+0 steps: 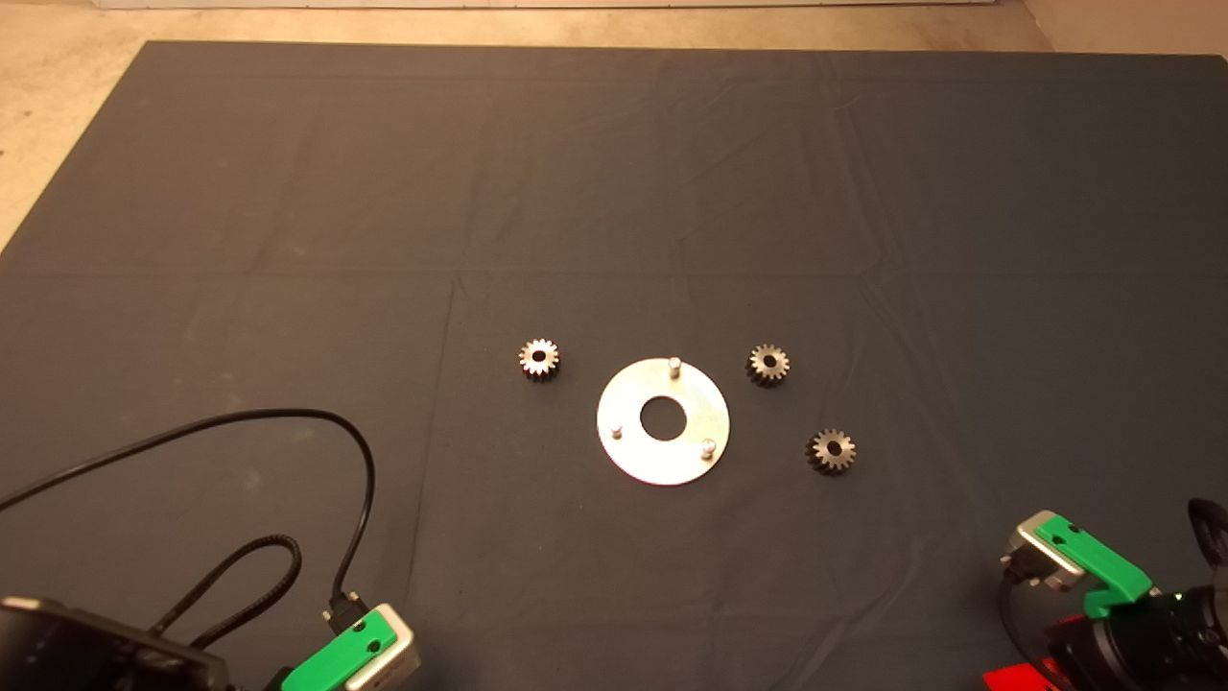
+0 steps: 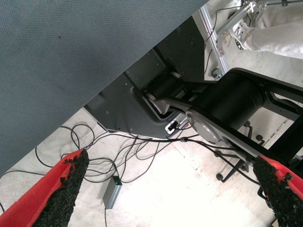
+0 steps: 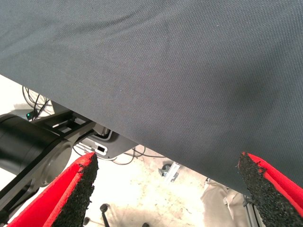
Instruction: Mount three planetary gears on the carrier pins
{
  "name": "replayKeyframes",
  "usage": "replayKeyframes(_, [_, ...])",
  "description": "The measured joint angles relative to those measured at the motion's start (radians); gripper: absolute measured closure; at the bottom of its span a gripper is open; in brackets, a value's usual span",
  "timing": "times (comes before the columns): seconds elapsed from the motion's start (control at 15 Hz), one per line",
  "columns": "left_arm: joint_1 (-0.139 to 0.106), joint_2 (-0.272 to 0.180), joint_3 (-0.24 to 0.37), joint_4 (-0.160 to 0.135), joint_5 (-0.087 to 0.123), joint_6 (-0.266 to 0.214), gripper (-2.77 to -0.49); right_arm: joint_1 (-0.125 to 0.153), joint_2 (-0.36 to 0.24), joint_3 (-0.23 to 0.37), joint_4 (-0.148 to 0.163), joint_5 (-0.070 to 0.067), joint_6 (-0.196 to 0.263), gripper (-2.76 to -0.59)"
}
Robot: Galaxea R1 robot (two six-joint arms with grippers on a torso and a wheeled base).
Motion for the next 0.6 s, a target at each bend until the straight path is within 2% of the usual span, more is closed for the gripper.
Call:
replayKeyframes(0.4, [0.0, 0.008, 0.0, 0.002, 0.002, -0.008, -2.48, -0.001, 0.003, 0.0, 0.0, 0.004, -0.006, -2.2])
replayKeyframes(0.53, [0.0, 0.014, 0.0, 0.002, 0.025, -0.008, -2.48, -0.008, 0.003, 0.0, 0.0, 0.005, -0.023, -2.2])
replayKeyframes(0.6, [0.0, 0.014, 0.0, 0.002, 0.05, -0.008, -2.48, -0.026, 0.003, 0.0, 0.0, 0.007, -0.043, -2.2])
